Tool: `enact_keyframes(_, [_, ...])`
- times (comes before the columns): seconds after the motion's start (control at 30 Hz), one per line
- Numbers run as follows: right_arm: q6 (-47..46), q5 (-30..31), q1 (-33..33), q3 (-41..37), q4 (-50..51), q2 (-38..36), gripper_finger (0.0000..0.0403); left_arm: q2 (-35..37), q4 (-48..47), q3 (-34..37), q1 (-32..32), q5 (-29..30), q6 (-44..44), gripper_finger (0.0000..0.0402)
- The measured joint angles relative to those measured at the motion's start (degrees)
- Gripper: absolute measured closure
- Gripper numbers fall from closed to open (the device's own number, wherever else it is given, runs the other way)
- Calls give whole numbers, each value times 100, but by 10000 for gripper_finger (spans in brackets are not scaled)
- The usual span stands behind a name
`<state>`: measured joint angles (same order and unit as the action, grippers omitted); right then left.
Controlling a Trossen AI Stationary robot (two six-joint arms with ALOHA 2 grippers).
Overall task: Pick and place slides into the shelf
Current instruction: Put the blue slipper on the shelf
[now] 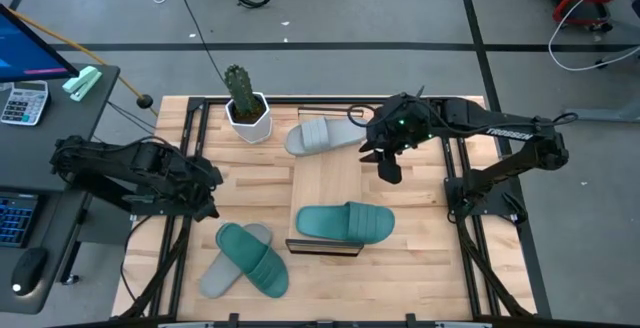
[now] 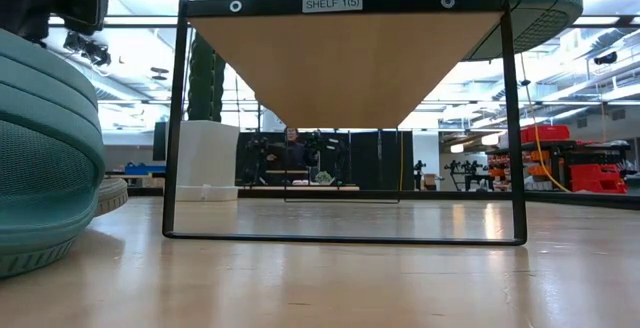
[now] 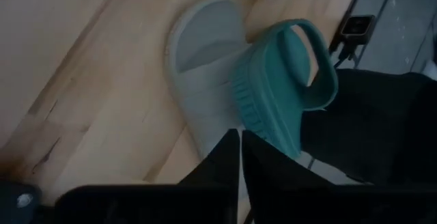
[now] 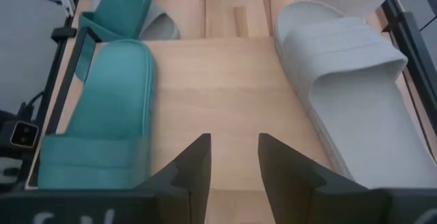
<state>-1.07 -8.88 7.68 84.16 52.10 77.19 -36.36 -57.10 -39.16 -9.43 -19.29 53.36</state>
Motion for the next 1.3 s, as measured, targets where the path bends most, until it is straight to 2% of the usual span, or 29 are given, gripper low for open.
enact_keyframes(0.23, [-92,11,0,0,-48,0,275,2,-16,0,0,-1,176,319])
enact_keyframes(0.57, [-175,25,0,0,-73,0,275,0,59,0,0,-1,920,175])
enact_keyframes(0.8, [-180,25,0,0,-83,2,275,-64,494,2,0,5,1397,97])
enact_keyframes(1.0, [-180,25,0,0,-79,2,275,-419,1022,4,-154,4,1491,67])
enact_keyframes(1.2, [-177,25,0,0,-77,2,275,-1042,708,5,-424,17,1309,68])
enact_keyframes(1.3, [-153,25,0,0,-77,2,275,-1285,865,20,-569,-43,1350,69])
